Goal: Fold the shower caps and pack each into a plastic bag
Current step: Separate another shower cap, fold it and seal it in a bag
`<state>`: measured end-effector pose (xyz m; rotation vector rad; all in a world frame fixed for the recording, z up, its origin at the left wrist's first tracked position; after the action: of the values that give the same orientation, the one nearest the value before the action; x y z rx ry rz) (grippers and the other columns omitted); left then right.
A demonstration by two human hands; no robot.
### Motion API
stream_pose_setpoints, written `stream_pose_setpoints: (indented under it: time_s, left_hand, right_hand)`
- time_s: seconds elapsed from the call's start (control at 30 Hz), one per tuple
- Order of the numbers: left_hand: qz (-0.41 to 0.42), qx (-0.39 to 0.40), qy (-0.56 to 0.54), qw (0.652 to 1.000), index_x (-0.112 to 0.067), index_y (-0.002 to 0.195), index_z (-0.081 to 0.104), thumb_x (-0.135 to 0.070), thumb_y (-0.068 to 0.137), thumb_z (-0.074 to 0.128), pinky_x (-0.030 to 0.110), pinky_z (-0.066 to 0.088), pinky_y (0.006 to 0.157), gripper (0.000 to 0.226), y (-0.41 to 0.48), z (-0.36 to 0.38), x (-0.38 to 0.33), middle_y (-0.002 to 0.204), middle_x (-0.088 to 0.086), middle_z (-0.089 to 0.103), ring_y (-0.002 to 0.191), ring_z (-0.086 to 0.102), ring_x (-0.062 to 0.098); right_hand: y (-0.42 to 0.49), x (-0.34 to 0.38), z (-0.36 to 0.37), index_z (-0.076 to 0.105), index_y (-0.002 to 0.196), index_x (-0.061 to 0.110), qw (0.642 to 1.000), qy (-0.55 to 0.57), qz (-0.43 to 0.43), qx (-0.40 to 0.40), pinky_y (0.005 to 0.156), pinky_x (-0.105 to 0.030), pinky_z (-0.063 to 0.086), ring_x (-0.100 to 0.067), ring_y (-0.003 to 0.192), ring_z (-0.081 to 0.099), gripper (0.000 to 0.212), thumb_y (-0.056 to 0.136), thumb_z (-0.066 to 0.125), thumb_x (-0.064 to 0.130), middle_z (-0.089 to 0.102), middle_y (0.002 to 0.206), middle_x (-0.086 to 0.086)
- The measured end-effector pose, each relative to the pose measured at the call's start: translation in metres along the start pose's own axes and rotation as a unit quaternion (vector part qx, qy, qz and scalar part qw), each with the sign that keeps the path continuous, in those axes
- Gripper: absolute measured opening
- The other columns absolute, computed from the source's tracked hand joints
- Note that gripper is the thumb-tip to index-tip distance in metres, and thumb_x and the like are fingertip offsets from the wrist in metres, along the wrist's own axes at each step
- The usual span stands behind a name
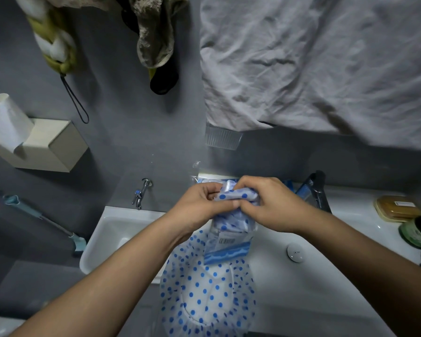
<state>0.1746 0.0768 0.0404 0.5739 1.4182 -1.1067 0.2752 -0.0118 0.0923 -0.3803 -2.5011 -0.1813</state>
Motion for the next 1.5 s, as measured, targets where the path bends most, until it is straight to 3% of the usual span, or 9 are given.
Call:
stream_pose_setpoints:
  time_s: [0.17, 0.33, 0.6, 0.77, 0.83, 1.0, 1.1, 1.4, 1.5]
  left_hand:
    - [0.006, -0.006, -0.012, 1.000, -0.004, 0.115, 0.071, -0.021, 0.094, 0.064, 0.032, 0.057, 0.079, 0.029, -0.003, -0.003, 0.000, 0.115, 0.024, 0.072, 0.097, 0.071, 0.024]
    - [-0.001, -0.024, -0.010, 1.000, 0.000, 0.110, 0.072, -0.026, 0.095, 0.063, 0.031, 0.058, 0.075, 0.032, -0.003, -0.004, 0.000, 0.108, 0.021, 0.075, 0.091, 0.072, 0.025]
    - [0.008, -0.067, 0.004, 0.998, -0.004, 0.101, 0.073, -0.013, 0.092, 0.068, 0.025, 0.055, 0.070, 0.014, -0.002, -0.010, 0.007, 0.088, 0.009, 0.078, 0.078, 0.073, 0.014]
    - [-0.016, -0.090, -0.030, 0.995, -0.004, 0.100, 0.074, -0.014, 0.091, 0.067, 0.029, 0.055, 0.068, 0.015, -0.003, -0.017, 0.007, 0.090, 0.010, 0.075, 0.078, 0.069, 0.019]
    - [-0.029, -0.093, -0.031, 0.995, -0.001, 0.103, 0.073, -0.017, 0.093, 0.064, 0.030, 0.056, 0.068, 0.021, -0.003, -0.018, 0.008, 0.091, 0.010, 0.074, 0.079, 0.069, 0.020]
    - [-0.015, -0.119, 0.024, 0.993, -0.009, 0.108, 0.073, -0.012, 0.092, 0.066, 0.041, 0.057, 0.086, 0.018, -0.003, -0.022, 0.009, 0.093, 0.004, 0.077, 0.086, 0.070, 0.017]
    - [0.005, -0.112, 0.034, 0.993, -0.006, 0.112, 0.071, -0.009, 0.093, 0.064, 0.030, 0.057, 0.082, 0.021, -0.003, -0.021, 0.007, 0.098, 0.009, 0.079, 0.091, 0.073, 0.016]
    - [0.058, -0.032, 0.055, 0.996, -0.010, 0.127, 0.060, -0.011, 0.079, 0.081, 0.025, 0.054, 0.089, 0.053, -0.010, -0.015, 0.001, 0.117, 0.011, 0.071, 0.101, 0.069, 0.009]
    - [0.078, -0.006, 0.141, 0.987, -0.014, 0.130, 0.056, -0.007, 0.070, 0.088, 0.030, 0.053, 0.097, 0.068, -0.014, -0.010, 0.002, 0.118, 0.005, 0.071, 0.111, 0.067, 0.007]
  right_hand:
    - [0.001, -0.001, 0.004, 0.058, 0.092, 0.024, 1.000, 0.024, 0.000, 0.020, 0.086, -0.027, 0.045, -0.009, 0.094, 0.056, 0.017, 0.098, 0.044, 0.031, 0.048, 0.106, 0.006]
    - [-0.002, 0.001, -0.005, 0.046, 0.113, 0.027, 0.998, 0.055, 0.004, -0.043, 0.068, -0.030, 0.046, -0.007, 0.067, 0.056, 0.017, 0.097, 0.050, 0.023, 0.061, 0.087, 0.009]
    - [0.000, 0.009, 0.001, 0.069, 0.098, 0.029, 0.998, -0.030, -0.046, -0.002, 0.078, -0.036, 0.052, -0.008, 0.086, 0.059, 0.012, 0.090, 0.060, 0.027, 0.061, 0.095, 0.010]
    - [-0.010, 0.010, 0.015, 0.065, 0.109, 0.029, 0.994, -0.057, -0.047, 0.079, 0.080, -0.030, 0.049, -0.006, 0.089, 0.053, 0.047, 0.075, 0.063, 0.061, 0.038, 0.105, 0.013]
    - [-0.011, 0.011, 0.022, 0.062, 0.120, 0.026, 0.986, -0.119, -0.067, 0.098, 0.085, -0.028, 0.048, -0.009, 0.099, 0.051, 0.058, 0.073, 0.070, 0.057, 0.041, 0.110, 0.009]
    - [-0.008, 0.010, 0.027, 0.066, 0.117, 0.022, 0.984, -0.141, -0.088, 0.066, 0.085, -0.030, 0.047, -0.015, 0.102, 0.055, 0.040, 0.081, 0.072, 0.037, 0.060, 0.103, 0.006]
    - [-0.013, 0.015, 0.035, 0.065, 0.093, 0.022, 0.979, -0.154, -0.100, 0.092, 0.078, -0.032, 0.047, -0.017, 0.097, 0.054, 0.015, 0.085, 0.066, 0.035, 0.058, 0.089, 0.008]
    - [-0.023, 0.020, 0.027, 0.049, 0.096, 0.027, 0.989, -0.111, -0.094, 0.036, 0.082, -0.032, 0.043, -0.013, 0.082, 0.049, 0.002, 0.096, 0.047, 0.026, 0.053, 0.091, 0.012]
    - [-0.027, 0.017, 0.031, 0.037, 0.098, 0.034, 0.990, -0.072, -0.052, 0.108, 0.078, -0.030, 0.042, -0.008, 0.088, 0.047, 0.016, 0.093, 0.051, 0.027, 0.057, 0.090, 0.017]
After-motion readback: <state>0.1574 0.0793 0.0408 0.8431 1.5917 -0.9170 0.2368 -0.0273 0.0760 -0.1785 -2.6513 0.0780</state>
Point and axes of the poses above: each hand's wrist, its own y-axis towards the middle knuckle, its own z-axis out of the palm, x = y × z, the point moved 7 cm from there along y, towards the middle knuckle
